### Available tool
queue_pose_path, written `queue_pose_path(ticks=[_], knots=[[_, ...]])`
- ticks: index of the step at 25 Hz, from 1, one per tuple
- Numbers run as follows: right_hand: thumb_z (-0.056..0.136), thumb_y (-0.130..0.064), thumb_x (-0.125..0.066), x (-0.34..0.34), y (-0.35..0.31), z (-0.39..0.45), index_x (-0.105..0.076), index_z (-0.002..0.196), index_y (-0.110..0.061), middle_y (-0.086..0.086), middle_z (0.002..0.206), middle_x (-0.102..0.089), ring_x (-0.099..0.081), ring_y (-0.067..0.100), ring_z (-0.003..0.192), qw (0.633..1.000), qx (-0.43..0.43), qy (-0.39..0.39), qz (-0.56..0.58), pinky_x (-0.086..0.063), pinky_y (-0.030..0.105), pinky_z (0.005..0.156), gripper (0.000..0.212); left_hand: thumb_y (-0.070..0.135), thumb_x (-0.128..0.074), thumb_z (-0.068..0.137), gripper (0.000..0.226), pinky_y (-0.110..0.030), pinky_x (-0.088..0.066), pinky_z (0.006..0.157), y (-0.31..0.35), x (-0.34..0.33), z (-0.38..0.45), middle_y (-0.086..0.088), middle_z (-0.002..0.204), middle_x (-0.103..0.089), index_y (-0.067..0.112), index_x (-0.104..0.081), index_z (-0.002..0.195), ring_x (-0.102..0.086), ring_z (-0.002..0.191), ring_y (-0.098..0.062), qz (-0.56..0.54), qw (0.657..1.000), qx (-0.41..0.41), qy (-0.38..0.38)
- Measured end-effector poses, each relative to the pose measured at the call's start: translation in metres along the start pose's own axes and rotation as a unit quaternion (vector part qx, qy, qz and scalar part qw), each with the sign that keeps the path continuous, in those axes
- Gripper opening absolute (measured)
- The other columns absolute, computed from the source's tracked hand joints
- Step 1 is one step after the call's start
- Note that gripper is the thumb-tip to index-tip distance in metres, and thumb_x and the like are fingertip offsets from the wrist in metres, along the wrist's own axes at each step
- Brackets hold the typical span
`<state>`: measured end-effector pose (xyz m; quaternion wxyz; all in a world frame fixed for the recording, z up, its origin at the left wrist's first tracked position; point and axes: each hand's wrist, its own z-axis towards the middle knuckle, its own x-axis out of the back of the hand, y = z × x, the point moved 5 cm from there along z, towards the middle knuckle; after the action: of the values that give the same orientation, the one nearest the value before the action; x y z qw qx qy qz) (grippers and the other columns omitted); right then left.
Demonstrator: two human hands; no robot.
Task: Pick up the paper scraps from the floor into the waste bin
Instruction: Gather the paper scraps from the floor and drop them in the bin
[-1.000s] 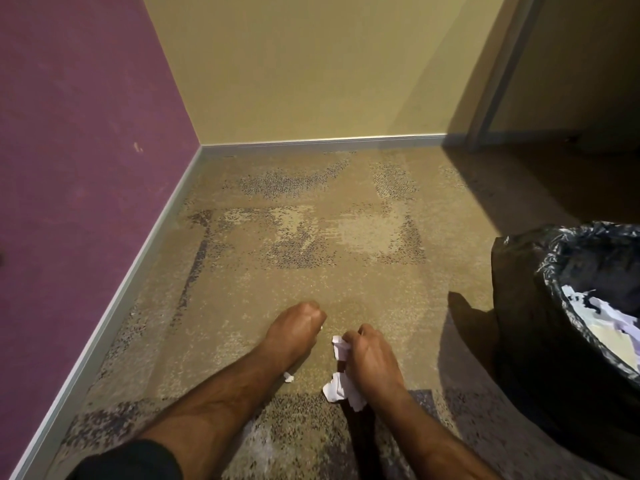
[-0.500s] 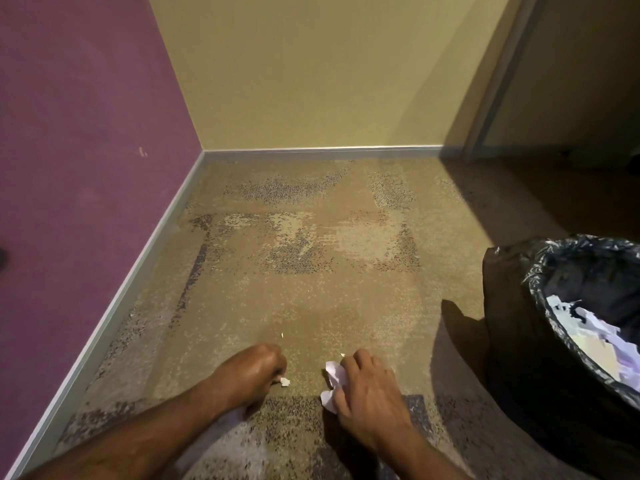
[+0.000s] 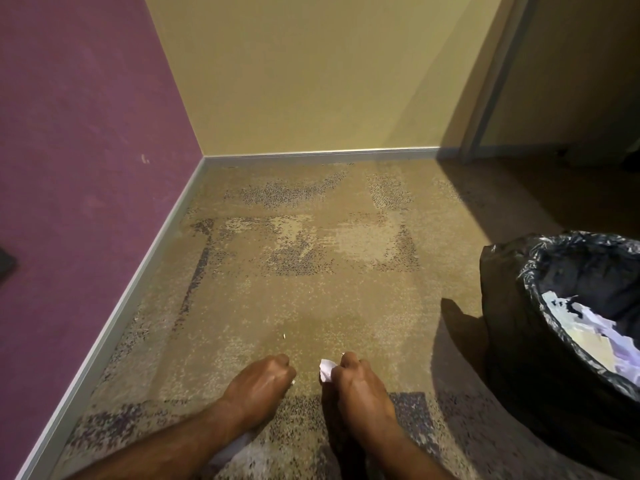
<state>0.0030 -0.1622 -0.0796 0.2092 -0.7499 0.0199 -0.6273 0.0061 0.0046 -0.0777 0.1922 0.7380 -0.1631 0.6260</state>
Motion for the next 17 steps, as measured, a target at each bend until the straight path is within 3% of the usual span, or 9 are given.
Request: queue_pose_path(ticks=[2,5,7,10,15,17], knots=[[0.098,-0.022,-0.055,0.002,0.003,0.003,-0.067,0.116,-0.012,0.004,0.111,-0.055,-0.054,0.019,0.093,1.000,0.002,0.017,0.004,-0.040,0.025,0.069,0.023,0.015,-0.053,0.099,0.016,-0.025,-0.048,0.067,-0.007,-0.002,0.006,-0.002,0.097,-0.064,0.015,-0.069,0.096,-0.059,0.081,-0.014,-0.033,0.999,0.002,0.016],[0.097,-0.020,-0.058,0.007,0.010,0.009,-0.070,0.111,-0.010,0.002,0.104,-0.059,-0.058,0.016,0.082,0.998,-0.016,0.045,0.030,-0.047,0.023,0.065,0.020,0.023,-0.065,0.096,0.017,-0.009,-0.041,0.062,-0.035,0.006,0.020,0.012,0.083,-0.064,0.027,-0.071,0.081,-0.057,0.072,0.003,-0.140,0.979,0.126,0.075],[0.096,-0.018,-0.060,0.010,0.018,0.013,-0.071,0.106,-0.011,0.000,0.099,-0.058,-0.056,0.013,0.077,0.997,-0.036,0.055,0.043,-0.048,0.022,0.063,0.016,0.023,-0.072,0.091,0.018,-0.009,-0.044,0.055,-0.055,0.013,0.032,0.016,0.071,-0.065,0.024,-0.073,0.073,-0.058,0.064,0.006,-0.193,0.953,0.206,0.112],[0.094,-0.015,-0.063,0.017,0.029,0.018,-0.072,0.103,-0.012,-0.002,0.096,-0.057,-0.054,0.010,0.072,0.994,-0.059,0.076,0.056,-0.034,0.014,0.054,0.013,0.018,-0.074,0.089,0.024,-0.017,-0.048,0.049,-0.064,0.017,0.048,0.012,0.060,-0.065,0.022,-0.072,0.066,-0.061,0.057,0.002,-0.212,0.934,0.263,0.115],[0.096,-0.015,-0.060,0.017,0.027,0.029,-0.070,0.106,-0.009,0.001,0.098,-0.057,-0.048,0.012,0.074,0.993,-0.073,0.070,0.059,-0.023,0.011,0.051,0.016,0.003,-0.069,0.088,0.022,-0.026,-0.046,0.052,-0.057,0.016,0.062,0.000,0.068,-0.066,0.017,-0.072,0.072,-0.063,0.064,-0.013,-0.135,0.954,0.260,0.061],[0.096,-0.016,-0.058,0.014,0.023,0.029,-0.067,0.111,-0.009,0.004,0.105,-0.057,-0.044,0.014,0.078,0.994,-0.074,0.057,0.048,-0.032,0.016,0.060,0.018,-0.003,-0.065,0.087,0.015,-0.027,-0.043,0.052,-0.048,0.016,0.065,-0.006,0.074,-0.065,0.010,-0.070,0.080,-0.065,0.069,-0.019,-0.065,0.972,0.223,0.031]])
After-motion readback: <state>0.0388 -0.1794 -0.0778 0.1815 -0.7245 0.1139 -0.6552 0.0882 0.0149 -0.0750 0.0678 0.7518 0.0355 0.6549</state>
